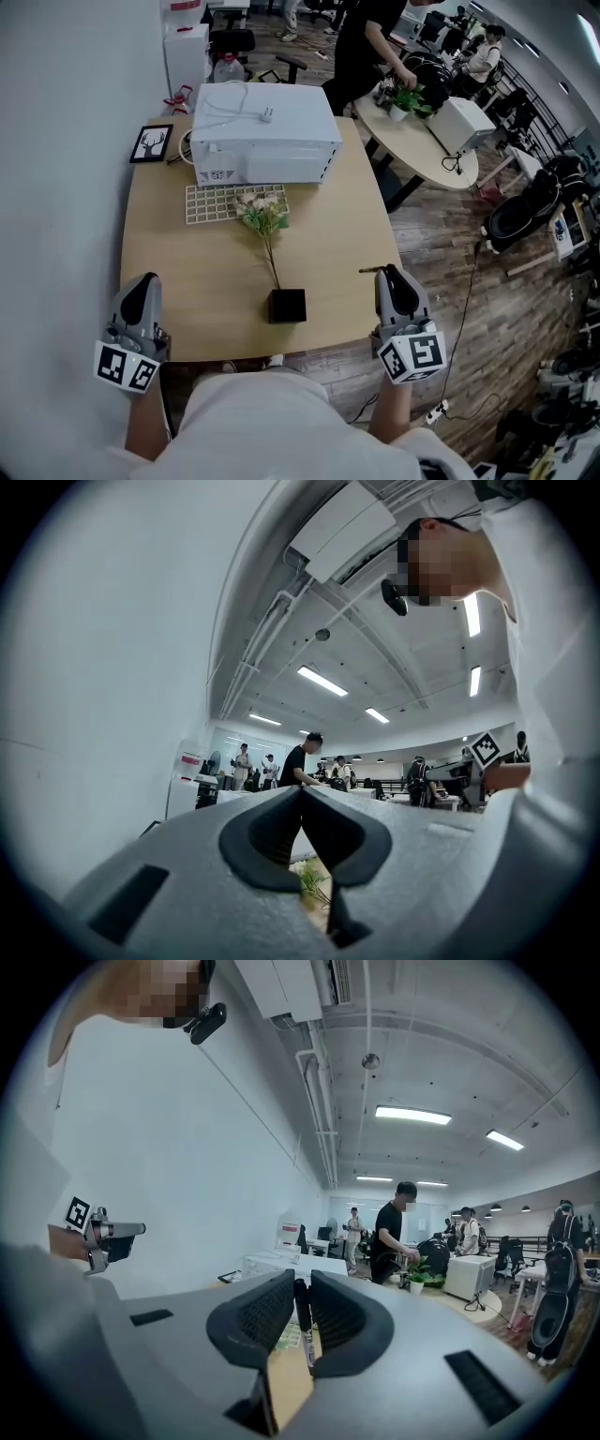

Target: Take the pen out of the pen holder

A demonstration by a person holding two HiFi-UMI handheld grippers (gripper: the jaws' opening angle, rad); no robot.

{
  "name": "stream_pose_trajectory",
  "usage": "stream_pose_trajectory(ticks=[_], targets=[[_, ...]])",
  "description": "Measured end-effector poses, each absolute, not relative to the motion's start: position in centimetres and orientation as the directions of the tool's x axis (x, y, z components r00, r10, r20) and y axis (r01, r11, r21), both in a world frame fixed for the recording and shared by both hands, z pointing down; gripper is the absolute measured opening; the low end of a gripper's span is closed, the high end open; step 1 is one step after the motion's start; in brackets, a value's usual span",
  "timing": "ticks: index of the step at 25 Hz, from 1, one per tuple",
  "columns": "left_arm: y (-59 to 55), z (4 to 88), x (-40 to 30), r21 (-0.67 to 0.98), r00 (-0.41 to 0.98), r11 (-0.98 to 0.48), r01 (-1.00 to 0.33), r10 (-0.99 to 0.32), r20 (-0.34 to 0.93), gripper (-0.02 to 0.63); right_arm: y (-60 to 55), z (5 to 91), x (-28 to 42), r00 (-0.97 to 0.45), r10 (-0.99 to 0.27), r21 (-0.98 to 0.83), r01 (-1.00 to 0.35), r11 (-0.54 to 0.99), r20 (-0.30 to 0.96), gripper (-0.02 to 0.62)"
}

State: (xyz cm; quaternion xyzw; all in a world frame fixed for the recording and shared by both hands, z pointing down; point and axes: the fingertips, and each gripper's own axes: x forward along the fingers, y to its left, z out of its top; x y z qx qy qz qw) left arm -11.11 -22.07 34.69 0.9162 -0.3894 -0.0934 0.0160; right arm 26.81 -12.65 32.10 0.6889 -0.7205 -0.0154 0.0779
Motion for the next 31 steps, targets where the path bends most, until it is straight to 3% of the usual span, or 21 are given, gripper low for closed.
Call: stream_pose_trajectory(ticks=[31], targets=[[-19.1, 34.3, -12.7, 0.107, 0.700, -0.718, -0.688, -0.695, -0.165, 0.012, -9.3, 32.0, 23.0, -0.056, -0.994, 0.130, -0.989, 0.067, 0.089, 0.057]])
